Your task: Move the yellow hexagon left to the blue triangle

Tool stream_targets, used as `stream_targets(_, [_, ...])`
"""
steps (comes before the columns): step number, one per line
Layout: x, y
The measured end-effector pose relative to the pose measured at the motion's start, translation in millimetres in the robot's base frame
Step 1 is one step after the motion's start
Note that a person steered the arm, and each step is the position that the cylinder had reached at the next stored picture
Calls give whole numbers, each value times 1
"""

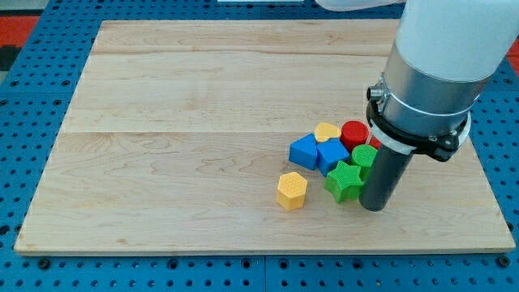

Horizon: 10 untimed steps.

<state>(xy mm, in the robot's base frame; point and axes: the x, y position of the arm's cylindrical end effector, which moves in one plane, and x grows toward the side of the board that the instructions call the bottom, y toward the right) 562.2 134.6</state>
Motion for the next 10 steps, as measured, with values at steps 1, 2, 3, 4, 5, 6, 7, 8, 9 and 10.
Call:
stream_targets(1, [31, 16])
stream_targets(2, [41, 25])
stream_targets(3, [41, -62])
stream_targets(4, [41, -73])
stream_targets(5, [41, -73])
stream_targets(6, [39, -58])
stream_targets(7, [39, -33])
stream_targets(8, [22, -17])
stream_targets(9, [9, -24])
stream_targets(10, [2, -72])
